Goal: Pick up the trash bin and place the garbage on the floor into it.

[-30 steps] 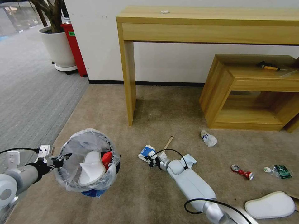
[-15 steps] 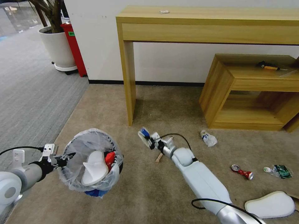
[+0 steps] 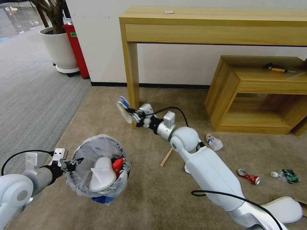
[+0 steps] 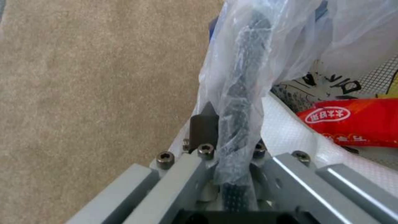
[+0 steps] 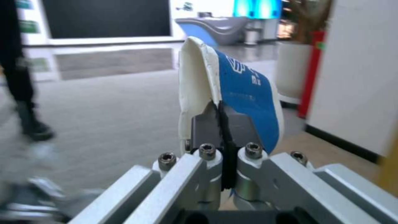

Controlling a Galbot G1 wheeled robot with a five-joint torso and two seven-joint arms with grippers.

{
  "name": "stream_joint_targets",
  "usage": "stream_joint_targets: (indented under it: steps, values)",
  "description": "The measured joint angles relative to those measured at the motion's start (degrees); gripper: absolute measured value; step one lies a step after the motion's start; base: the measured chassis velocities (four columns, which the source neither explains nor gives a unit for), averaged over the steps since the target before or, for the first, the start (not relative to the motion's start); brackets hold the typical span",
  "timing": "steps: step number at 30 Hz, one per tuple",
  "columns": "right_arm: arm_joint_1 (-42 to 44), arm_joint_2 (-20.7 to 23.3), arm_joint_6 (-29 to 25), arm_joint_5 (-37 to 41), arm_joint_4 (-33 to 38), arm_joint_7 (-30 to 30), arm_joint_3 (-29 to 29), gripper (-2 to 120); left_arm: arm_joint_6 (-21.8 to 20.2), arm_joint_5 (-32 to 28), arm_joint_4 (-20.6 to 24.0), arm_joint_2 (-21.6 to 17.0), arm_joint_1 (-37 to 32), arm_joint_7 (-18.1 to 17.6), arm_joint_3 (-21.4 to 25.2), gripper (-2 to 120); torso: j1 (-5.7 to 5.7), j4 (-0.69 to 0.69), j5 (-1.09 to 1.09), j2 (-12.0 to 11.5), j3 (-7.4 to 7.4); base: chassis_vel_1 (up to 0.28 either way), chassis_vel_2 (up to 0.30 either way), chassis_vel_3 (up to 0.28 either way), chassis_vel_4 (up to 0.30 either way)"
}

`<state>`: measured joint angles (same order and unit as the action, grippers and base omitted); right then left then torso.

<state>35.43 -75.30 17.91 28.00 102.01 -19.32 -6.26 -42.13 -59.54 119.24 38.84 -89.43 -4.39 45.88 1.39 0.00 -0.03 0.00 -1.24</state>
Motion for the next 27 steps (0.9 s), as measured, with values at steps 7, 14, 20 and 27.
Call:
stream_joint_targets:
  steps: [7, 14, 20, 27]
  values:
    - [1.67, 2.18, 2.96, 3.66, 6.18, 0.15, -4.94, 0, -0.01, -0.22, -0.33, -2.9, 0.41, 0.01, -0.89, 0, 0.0, 0.0, 0.0, 0.0, 0.0, 0.0, 0.0, 0.0, 0.0]
    - [3.46, 4.4, 3.3, 3.52, 7.47, -0.23, -10.04, 0, 0.0, -1.85, -0.08, -4.02, 2.25, -0.87, -3.18, 0, 0.0, -0.02, 0.0, 0.0, 0.0, 0.0, 0.0, 0.0, 0.0]
    - [4.2, 4.93, 3.2, 2.42, 7.7, -0.82, -11.98, 0, 0.0, -2.8, 0.2, -4.2, 2.89, -1.99, -4.13, 0, 0.0, 0.0, 0.0, 0.0, 0.0, 0.0, 0.0, 0.0, 0.0]
    - [5.36, 5.36, 2.02, -0.52, 6.74, -0.27, -13.28, 24, 0.0, -3.22, 0.9, -4.2, 2.21, -2.16, -3.46, 0, 0.0, 0.0, 0.0, 0.0, 0.0, 0.0, 0.0, 0.0, 0.0]
